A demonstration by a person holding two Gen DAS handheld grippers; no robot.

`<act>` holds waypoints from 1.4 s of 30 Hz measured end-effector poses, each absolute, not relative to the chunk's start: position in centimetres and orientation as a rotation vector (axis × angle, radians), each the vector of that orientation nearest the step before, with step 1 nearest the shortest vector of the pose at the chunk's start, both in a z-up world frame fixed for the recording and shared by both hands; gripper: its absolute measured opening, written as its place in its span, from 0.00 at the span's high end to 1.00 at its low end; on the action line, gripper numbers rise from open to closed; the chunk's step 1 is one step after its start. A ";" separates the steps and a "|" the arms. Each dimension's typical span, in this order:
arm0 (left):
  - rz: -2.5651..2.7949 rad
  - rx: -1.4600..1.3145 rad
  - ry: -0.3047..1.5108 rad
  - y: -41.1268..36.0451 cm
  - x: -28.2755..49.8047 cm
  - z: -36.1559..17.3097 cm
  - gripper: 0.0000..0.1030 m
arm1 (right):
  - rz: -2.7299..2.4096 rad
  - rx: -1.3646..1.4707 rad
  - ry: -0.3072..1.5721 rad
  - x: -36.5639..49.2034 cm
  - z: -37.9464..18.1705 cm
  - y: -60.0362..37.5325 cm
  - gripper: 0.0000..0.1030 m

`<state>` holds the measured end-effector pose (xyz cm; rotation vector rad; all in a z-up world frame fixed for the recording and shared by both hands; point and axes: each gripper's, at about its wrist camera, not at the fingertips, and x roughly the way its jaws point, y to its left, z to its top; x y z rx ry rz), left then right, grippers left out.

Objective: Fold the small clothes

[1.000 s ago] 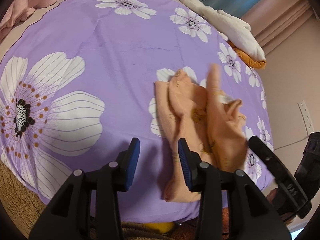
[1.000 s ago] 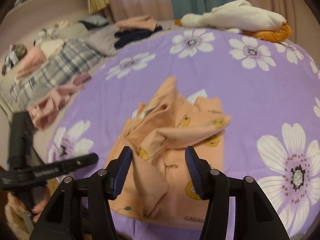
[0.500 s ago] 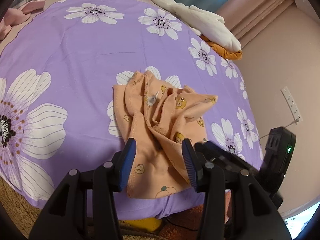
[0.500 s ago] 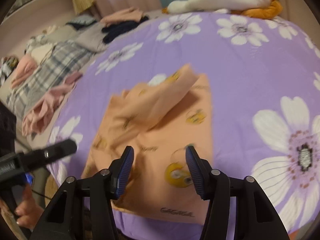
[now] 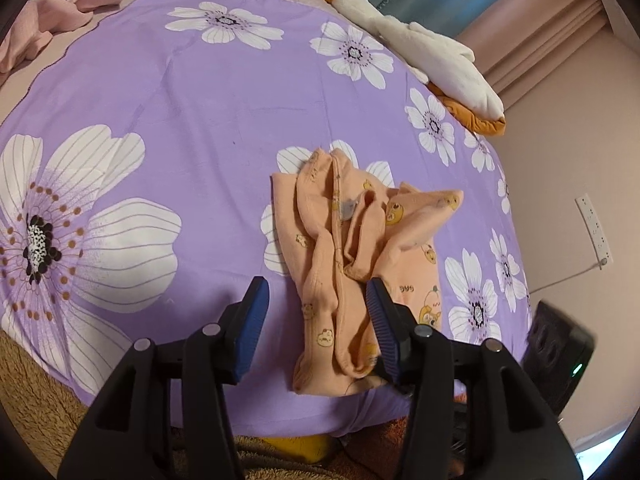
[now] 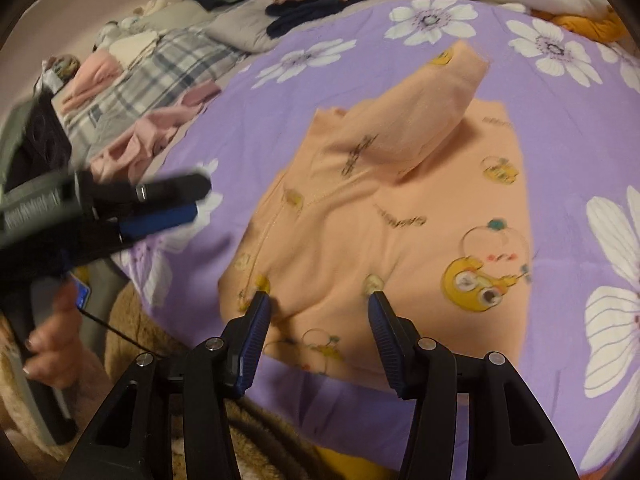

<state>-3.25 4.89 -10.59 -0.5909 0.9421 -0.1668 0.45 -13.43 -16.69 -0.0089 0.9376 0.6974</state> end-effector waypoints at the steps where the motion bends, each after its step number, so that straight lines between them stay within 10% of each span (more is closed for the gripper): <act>1: -0.178 -0.585 0.949 4.6 -3.2 -10.7 0.51 | 0.692 0.002 0.923 0.6 -16.3 -13.8 0.48; 12: -0.209 -0.533 1.012 3.0 -2.5 -11.9 0.49 | 0.571 -0.090 0.844 6.7 -15.5 -12.5 0.48; 25: -0.181 -0.529 0.996 3.4 -1.7 -11.9 0.25 | 0.579 0.012 0.857 8.8 -15.2 -11.7 0.48; 31: -0.242 -0.566 0.976 2.9 0.2 -12.1 0.17 | 0.459 0.127 0.830 6.5 -13.6 -18.3 0.29; 42: -0.294 -0.544 1.050 0.4 3.0 -15.5 0.23 | 0.475 0.231 0.969 6.4 -17.9 -19.9 0.29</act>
